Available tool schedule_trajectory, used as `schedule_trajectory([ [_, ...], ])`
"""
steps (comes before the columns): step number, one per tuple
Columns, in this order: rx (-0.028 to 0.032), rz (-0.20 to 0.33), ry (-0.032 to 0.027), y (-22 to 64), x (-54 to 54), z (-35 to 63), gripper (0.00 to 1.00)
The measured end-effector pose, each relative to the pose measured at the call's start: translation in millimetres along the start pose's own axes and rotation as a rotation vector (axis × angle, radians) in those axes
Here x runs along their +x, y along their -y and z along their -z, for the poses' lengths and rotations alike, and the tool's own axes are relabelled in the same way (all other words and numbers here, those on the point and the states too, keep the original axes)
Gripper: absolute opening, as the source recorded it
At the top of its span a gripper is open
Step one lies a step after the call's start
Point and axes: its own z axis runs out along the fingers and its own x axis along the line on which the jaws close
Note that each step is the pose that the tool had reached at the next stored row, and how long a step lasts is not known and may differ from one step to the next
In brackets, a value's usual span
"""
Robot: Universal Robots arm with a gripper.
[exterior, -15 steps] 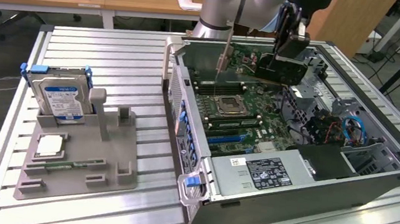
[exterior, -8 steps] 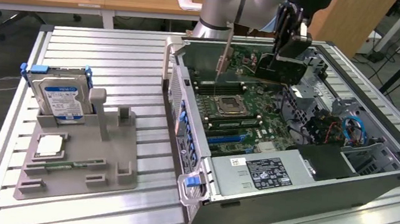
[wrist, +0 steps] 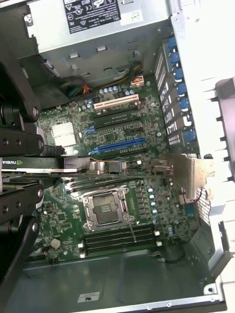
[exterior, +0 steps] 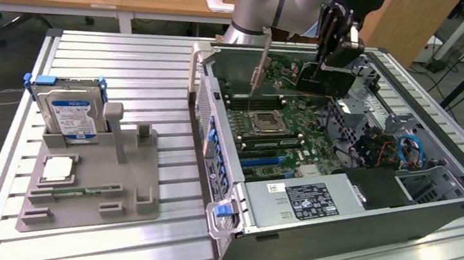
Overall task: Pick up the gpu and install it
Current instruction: 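Insert the gpu into the slot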
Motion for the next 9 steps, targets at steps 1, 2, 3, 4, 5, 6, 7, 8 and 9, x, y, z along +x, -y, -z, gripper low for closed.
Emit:
schedule_trajectory([
  [1,0.0,0.007,0.0003,0.0,0.0,0.0,0.26],
  [2,0.0,0.014,0.0004,0.0,0.0,0.0,0.26],
  [3,-0.0001,0.022,0.0006,0.0,0.0,0.0,0.26],
  [4,0.0,0.029,0.0007,0.0,0.0,0.0,0.26],
  [5,-0.0001,0.036,0.0009,0.0,0.0,0.0,0.26],
  [6,-0.0001,0.044,0.0011,0.0,0.0,0.0,0.26],
  [7,-0.0001,0.051,0.0014,0.0,0.0,0.0,0.26],
  [8,-0.0001,0.058,0.0015,0.0,0.0,0.0,0.26],
  [9,-0.0001,0.065,0.0017,0.0,0.0,0.0,0.26],
])
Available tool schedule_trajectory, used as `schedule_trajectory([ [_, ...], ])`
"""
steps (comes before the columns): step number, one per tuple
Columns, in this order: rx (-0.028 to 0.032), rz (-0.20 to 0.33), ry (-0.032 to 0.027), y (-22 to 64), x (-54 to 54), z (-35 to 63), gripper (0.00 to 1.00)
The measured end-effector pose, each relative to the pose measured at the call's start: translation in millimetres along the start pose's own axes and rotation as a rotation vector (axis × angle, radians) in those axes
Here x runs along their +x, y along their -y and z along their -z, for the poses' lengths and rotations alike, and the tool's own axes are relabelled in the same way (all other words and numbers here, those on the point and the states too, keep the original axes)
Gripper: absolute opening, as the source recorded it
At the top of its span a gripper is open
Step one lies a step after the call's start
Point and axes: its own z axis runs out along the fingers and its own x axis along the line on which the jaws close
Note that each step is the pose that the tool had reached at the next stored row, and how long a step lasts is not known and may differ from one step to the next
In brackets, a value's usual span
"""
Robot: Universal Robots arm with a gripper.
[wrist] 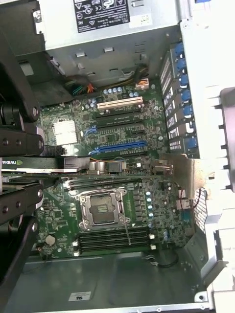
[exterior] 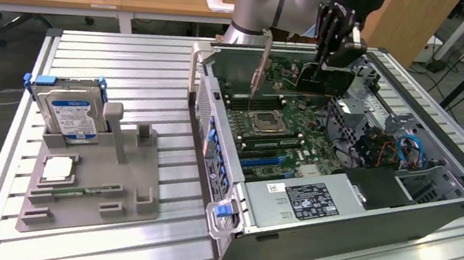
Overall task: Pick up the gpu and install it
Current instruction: 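Insert the gpu into the slot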
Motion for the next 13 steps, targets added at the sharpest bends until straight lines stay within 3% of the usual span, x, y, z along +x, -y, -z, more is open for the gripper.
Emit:
schedule_trajectory([
  [13,-0.0003,0.109,0.0028,0.0,0.0,0.0,0.26],
])
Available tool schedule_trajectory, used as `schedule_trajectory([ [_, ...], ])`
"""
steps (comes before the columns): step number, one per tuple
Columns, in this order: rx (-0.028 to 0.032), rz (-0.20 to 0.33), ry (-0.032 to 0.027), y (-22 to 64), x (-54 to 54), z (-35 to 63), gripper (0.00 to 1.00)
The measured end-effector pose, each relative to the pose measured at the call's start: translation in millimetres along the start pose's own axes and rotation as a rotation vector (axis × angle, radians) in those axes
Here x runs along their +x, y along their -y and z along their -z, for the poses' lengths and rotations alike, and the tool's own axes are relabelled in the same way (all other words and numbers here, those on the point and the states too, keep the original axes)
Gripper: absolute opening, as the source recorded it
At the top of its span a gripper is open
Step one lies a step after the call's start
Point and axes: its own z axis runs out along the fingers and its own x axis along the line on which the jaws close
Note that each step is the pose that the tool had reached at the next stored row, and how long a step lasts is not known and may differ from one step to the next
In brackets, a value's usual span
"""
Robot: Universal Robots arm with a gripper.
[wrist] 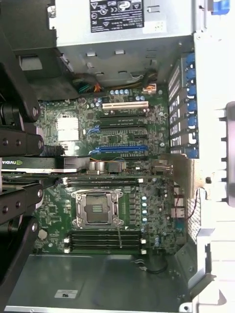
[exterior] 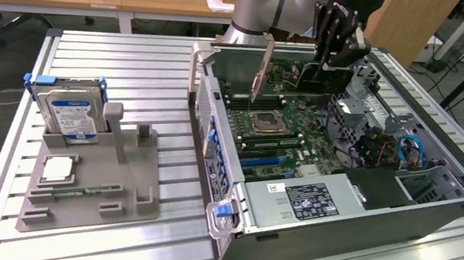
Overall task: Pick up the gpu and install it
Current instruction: 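Insert the gpu into the slot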
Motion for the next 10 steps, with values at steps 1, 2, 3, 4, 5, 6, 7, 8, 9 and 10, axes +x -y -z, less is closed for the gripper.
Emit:
schedule_trajectory([
  [1,0.0,0.008,0.0002,0.0,0.0,0.0,0.26],
  [2,0.0,0.01,0.0003,0.0,0.0,0.0,0.26],
  [3,0.0,0.01,0.0003,0.0,0.0,0.0,0.26],
  [4,0.0,0.01,0.0003,0.0,0.0,0.0,0.26],
  [5,0.0,0.01,0.0003,0.1,0.0,0.0,0.26],
  [6,0.0,0.01,0.0004,0.1,0.0,0.0,0.26],
  [7,0.0,0.01,0.0003,0.1,0.0,0.0,0.26],
  [8,0.0005,0.01,0.0003,0.2,0.0,-0.1,0.26],
  [9,0.0015,0.01,0.0004,0.2,0.0,-0.5,0.26],
  [10,0.0032,0.01,0.0005,0.2,0.0,-1.1,0.26],
])
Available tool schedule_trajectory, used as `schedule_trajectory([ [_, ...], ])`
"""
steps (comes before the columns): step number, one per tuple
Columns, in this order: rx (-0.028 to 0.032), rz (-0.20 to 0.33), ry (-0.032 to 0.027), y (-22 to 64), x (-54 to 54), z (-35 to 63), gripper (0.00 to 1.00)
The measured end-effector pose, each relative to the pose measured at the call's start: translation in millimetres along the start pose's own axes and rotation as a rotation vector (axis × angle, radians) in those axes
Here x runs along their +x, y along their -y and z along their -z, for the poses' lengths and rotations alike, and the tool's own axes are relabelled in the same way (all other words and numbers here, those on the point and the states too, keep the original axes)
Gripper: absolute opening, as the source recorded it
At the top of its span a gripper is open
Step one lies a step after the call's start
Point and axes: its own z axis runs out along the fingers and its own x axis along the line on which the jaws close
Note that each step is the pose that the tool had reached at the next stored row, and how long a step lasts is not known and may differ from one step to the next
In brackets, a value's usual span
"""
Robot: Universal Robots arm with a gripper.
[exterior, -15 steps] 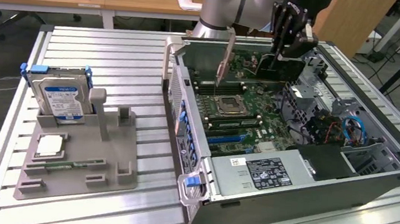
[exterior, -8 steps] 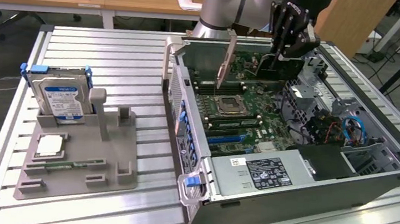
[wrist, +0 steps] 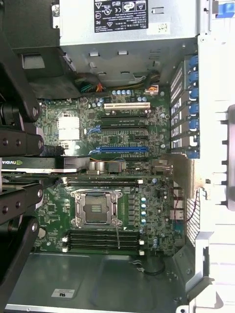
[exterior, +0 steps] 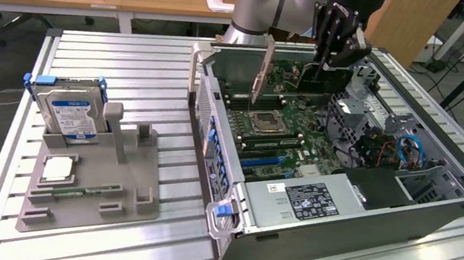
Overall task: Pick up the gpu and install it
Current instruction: 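Insert the gpu into the slot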
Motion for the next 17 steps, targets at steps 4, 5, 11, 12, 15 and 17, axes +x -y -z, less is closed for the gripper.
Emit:
schedule_trajectory([
  [4,0.0037,0.0,0.0001,-0.1,0.0,-3.6,0.26],
  [5,0.0043,0.0,0.0002,-0.2,0.0,-4.7,0.26],
  [11,0.0084,0.0,0.0004,-0.3,0.0,-10.8,0.26],
  [12,0.0096,0.0,0.0004,-0.4,0.0,-11.7,0.26],
  [15,0.0129,0.0,0.0006,-0.5,0.0,-14.5,0.26],
  [17,0.0139,0.0,0.0006,-0.5,0.0,-16.5,0.26],
])
